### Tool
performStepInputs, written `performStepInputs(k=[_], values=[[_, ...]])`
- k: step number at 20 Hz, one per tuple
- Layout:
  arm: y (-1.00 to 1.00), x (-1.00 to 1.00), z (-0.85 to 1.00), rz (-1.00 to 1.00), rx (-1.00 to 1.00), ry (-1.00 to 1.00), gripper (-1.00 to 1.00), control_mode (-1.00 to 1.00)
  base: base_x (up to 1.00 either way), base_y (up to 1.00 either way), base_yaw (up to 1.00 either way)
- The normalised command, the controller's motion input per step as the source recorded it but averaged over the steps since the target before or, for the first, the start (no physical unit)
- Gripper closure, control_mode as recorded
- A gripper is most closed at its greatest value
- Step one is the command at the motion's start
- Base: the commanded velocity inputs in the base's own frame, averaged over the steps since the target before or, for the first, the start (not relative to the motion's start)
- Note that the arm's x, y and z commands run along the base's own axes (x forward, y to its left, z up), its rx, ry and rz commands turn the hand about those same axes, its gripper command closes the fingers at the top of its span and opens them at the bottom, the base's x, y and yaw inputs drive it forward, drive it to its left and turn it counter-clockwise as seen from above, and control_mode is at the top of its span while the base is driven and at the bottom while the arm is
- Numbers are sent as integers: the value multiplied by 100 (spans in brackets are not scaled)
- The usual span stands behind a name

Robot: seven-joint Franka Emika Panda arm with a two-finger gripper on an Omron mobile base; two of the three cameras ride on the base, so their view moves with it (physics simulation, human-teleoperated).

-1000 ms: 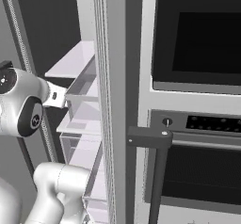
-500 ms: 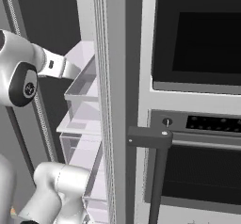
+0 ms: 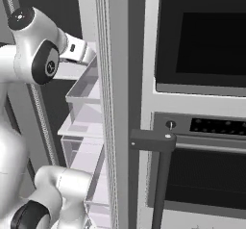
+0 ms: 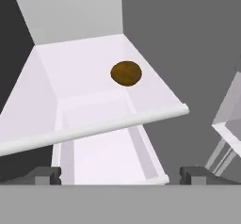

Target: Place one avocado and one steak in each tupperware on the nearby counter, to pack two identical lunches.

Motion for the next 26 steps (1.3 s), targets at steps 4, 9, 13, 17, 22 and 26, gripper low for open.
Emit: performStepInputs(k=[4,9,13,17,22,26], values=[[0,85,-22,0,0,0,-100,-100,0,0,0],[-3,77,-28,0,-1,2,-100,-100,0,0,0],[-25,66,-18,-3,0,5,-100,-100,0,0,0],[-25,57,-6,-2,0,4,-100,-100,0,0,0],[-8,41,-11,-3,0,1,-100,-100,0,0,0],[-16,43,-27,-4,-1,3,-100,-100,0,0,0]])
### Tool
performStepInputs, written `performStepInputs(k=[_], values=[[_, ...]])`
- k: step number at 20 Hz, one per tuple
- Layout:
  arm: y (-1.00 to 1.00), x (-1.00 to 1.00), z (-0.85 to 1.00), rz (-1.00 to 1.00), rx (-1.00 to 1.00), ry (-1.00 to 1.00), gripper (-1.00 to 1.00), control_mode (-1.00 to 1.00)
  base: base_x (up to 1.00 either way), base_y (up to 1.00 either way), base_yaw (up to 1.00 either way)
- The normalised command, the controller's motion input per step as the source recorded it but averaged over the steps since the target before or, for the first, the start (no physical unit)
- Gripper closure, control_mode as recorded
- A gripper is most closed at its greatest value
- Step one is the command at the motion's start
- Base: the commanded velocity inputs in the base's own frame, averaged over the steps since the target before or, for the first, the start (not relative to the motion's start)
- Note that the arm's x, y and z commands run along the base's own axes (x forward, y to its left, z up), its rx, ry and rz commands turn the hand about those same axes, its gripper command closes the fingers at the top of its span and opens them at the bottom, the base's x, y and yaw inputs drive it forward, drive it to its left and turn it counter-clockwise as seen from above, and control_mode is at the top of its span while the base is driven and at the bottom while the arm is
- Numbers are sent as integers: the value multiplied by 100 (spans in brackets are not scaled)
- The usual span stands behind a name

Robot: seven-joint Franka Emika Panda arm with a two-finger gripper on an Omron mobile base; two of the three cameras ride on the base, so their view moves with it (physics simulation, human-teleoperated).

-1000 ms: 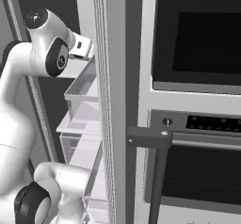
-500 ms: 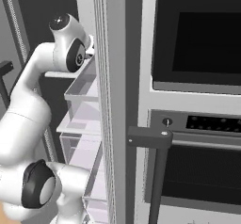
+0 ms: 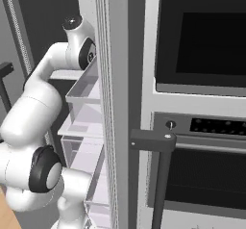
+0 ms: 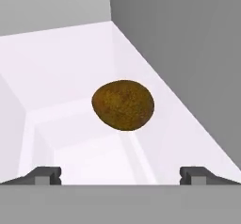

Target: Place one avocado and one steak in each tupperware on the nearby counter, to pack two identical lunches.

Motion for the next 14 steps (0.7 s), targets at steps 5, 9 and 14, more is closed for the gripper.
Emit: performStepInputs(k=[5,9,14], values=[[-5,42,-18,-4,0,2,-100,-100,0,0,0],[-17,49,-5,-4,0,0,-100,-100,0,0,0],[-14,59,-16,-3,0,2,-100,-100,0,0,0]])
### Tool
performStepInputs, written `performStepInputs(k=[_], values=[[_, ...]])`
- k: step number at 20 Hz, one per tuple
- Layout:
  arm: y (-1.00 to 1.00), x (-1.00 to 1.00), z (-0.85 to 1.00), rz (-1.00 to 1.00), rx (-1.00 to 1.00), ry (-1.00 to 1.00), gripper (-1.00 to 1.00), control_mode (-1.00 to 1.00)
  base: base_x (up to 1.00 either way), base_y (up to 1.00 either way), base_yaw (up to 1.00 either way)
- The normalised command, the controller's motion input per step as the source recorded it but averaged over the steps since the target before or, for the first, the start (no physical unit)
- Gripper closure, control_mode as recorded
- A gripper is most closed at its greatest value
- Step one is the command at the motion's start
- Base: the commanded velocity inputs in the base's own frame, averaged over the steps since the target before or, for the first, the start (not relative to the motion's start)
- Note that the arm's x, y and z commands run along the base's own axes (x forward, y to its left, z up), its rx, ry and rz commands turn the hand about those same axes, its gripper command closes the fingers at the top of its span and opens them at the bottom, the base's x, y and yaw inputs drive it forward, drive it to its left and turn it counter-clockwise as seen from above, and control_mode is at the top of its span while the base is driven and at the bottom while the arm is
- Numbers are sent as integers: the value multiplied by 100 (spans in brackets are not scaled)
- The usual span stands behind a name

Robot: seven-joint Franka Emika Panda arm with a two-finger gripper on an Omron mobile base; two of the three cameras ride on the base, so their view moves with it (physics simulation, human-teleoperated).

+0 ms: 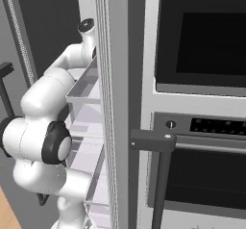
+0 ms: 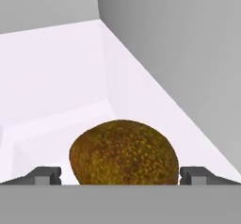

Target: Place one avocado and one steak in each tupperware on the nearby counter, to pack two identical lunches.

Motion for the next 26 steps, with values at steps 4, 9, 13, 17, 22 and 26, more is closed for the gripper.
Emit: performStepInputs(k=[4,9,13,17,22,26], values=[[-21,24,-23,0,0,6,-100,-100,0,0,0],[-21,7,-44,0,0,0,100,-100,0,0,0],[-3,3,-8,0,0,0,100,-100,0,0,0],[29,-76,-1,4,-3,-14,100,-100,0,0,0],[60,-100,5,6,-9,-57,100,-100,0,0,0],[26,-100,38,5,0,-42,100,-100,0,0,0]])
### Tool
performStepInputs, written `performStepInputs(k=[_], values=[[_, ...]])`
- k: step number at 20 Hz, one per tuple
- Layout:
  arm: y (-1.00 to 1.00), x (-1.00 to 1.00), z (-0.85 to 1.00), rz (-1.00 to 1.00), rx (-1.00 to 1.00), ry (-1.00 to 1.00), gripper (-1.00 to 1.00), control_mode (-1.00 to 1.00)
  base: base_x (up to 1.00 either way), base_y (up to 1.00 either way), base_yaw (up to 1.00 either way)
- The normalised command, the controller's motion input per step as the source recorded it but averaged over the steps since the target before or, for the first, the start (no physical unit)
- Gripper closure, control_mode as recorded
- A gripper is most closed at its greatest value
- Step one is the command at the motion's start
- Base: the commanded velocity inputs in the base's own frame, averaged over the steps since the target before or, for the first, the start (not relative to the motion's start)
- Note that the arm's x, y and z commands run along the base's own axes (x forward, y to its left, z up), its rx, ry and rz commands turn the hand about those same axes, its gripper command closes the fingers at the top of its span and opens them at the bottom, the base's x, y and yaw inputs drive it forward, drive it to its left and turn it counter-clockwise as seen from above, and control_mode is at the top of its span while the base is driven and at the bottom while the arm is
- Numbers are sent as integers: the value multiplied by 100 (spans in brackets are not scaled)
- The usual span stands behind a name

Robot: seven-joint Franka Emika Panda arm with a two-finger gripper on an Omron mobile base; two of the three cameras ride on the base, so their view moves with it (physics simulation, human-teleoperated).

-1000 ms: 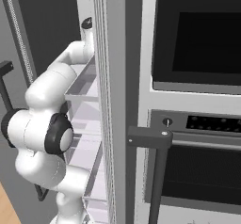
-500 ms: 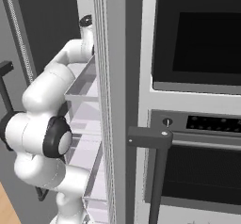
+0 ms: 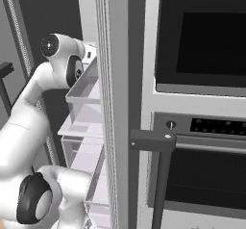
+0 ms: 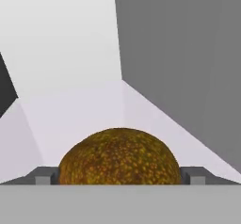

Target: Place one avocado and one steak in each tupperware on the nearby counter, to pack two identical lunches.

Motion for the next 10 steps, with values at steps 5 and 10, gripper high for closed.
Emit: performStepInputs(k=[5,10], values=[[4,-100,47,4,0,-24,100,-100,0,0,0],[2,-60,11,0,2,-1,100,100,-40,9,0]])
